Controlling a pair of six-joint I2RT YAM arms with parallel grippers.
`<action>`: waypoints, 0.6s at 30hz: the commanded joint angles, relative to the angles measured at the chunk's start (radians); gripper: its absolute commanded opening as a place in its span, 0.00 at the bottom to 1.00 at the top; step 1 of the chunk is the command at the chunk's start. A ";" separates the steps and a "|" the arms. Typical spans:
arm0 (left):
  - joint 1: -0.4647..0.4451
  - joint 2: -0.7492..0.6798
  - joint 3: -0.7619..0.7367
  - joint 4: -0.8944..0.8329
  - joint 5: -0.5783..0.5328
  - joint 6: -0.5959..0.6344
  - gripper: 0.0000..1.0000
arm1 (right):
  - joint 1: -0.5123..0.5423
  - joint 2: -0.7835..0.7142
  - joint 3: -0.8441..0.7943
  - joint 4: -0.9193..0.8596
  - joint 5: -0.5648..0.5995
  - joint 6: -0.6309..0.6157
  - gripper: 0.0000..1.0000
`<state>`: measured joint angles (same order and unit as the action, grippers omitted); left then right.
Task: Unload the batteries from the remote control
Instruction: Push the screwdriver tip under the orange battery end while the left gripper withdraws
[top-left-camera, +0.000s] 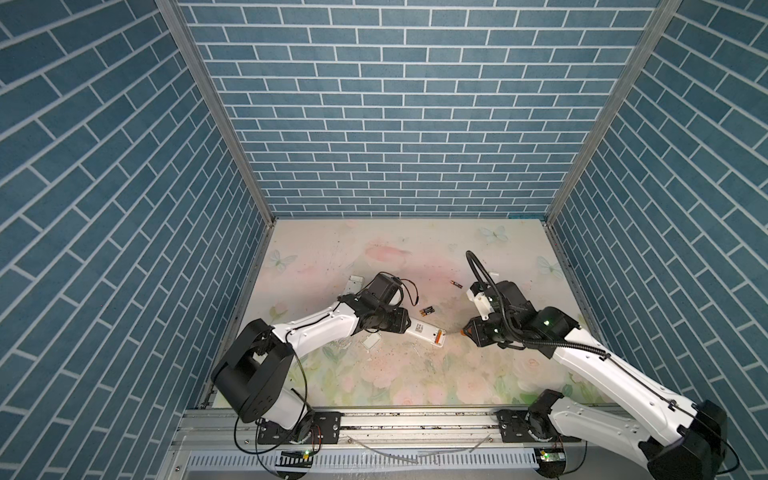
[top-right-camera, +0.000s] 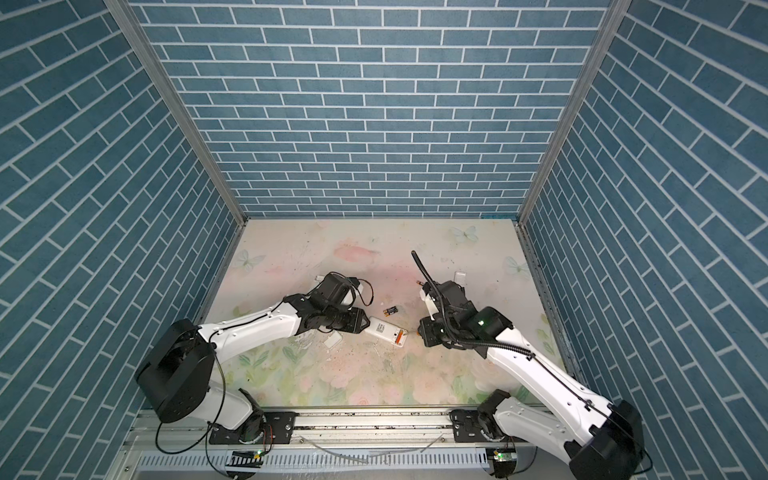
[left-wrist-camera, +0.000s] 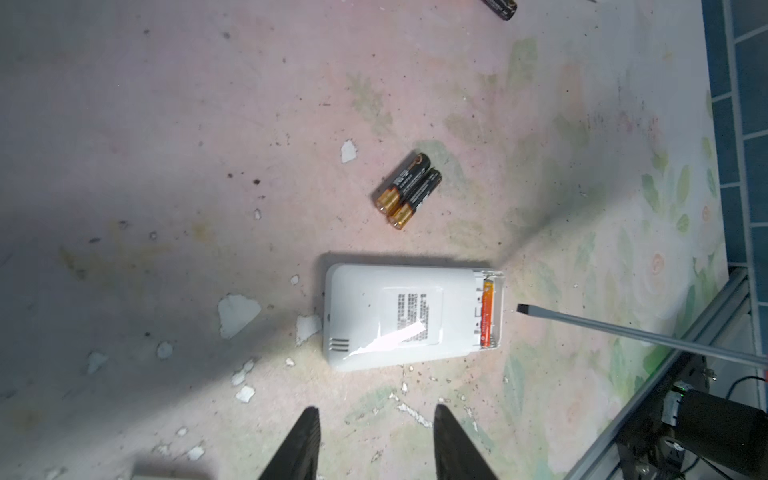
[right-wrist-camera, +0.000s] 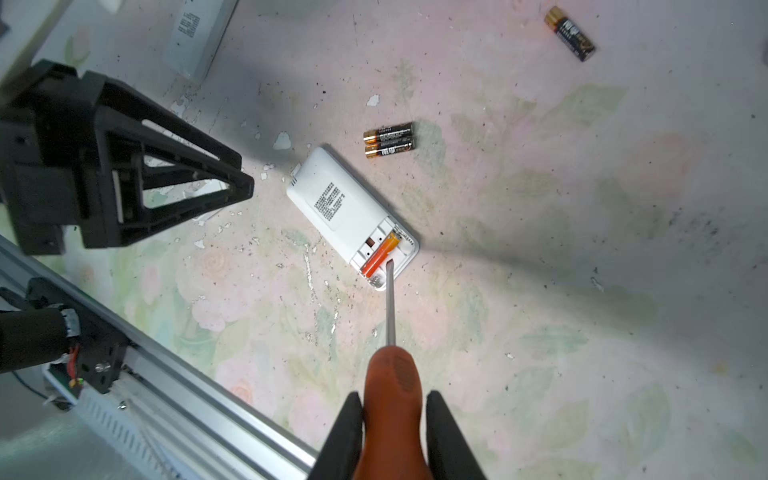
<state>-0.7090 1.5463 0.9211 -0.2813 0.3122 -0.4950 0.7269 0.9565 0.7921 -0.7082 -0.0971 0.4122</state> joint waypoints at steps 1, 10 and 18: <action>0.005 0.059 0.059 -0.047 0.062 0.044 0.46 | 0.026 -0.096 -0.072 0.089 0.098 -0.044 0.00; 0.005 0.107 0.059 -0.066 0.085 0.048 0.47 | 0.063 -0.154 -0.128 0.155 0.096 -0.071 0.00; 0.003 0.098 0.033 -0.055 0.070 0.030 0.53 | 0.109 -0.114 -0.144 0.183 0.081 -0.087 0.00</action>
<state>-0.7090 1.6596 0.9684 -0.3214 0.3893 -0.4633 0.8185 0.8421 0.6704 -0.5644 -0.0231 0.3645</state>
